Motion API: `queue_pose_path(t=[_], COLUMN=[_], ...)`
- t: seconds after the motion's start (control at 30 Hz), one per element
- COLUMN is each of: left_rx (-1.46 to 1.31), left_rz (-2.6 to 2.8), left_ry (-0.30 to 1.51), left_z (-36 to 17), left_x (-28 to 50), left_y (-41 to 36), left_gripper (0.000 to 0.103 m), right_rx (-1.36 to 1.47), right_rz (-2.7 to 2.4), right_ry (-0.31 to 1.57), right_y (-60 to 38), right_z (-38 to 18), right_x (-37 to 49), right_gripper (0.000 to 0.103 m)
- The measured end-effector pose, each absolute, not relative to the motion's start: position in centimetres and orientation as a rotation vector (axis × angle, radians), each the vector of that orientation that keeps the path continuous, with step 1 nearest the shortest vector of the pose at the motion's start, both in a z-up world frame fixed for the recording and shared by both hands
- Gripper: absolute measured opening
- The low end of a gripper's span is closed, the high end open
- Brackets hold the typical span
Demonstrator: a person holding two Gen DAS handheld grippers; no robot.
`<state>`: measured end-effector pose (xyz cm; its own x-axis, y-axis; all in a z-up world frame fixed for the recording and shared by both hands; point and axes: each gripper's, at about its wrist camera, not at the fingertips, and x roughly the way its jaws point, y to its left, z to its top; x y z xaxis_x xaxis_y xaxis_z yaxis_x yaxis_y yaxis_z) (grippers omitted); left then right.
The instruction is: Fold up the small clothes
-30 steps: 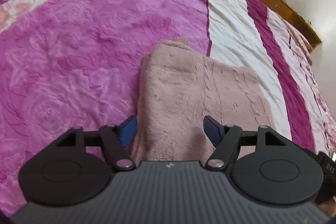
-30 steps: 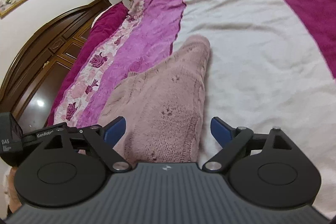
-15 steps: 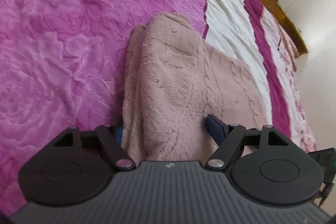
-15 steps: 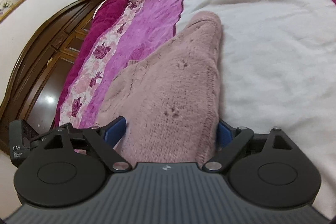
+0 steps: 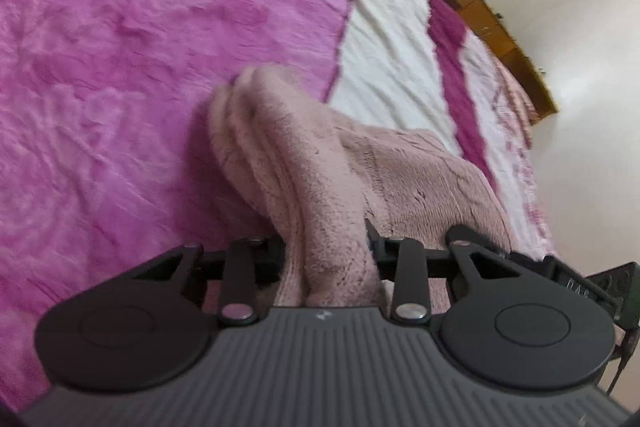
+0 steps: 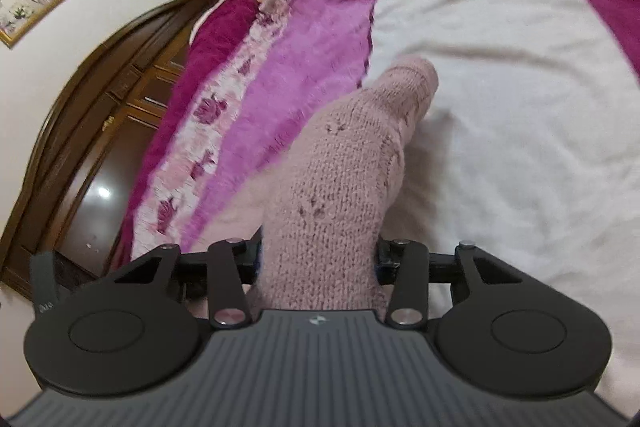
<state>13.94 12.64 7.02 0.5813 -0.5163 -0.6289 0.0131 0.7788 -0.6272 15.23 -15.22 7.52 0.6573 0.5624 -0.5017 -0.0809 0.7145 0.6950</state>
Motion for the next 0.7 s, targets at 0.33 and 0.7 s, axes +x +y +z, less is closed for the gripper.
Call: queue_pose_path(t=[0.33,0.7], left_rx=[-0.562,-0.268], left_rz=[-0.487,-0.447], left_ry=[0.930,0.973], left_z=[8.9,4.8], left_x=[10.1,6.4], left_y=[6.2,1.2], left_gripper=[0.036,0.040], right_rx=[0.632,0.600], right_rz=[0.346,0.213], right_ry=[0.721,0.818], right_y=[-21.6,-25.4], right_z=[12.2,5.7], right_x=[7.5,1.3], right_gripper=[0.049,0.052])
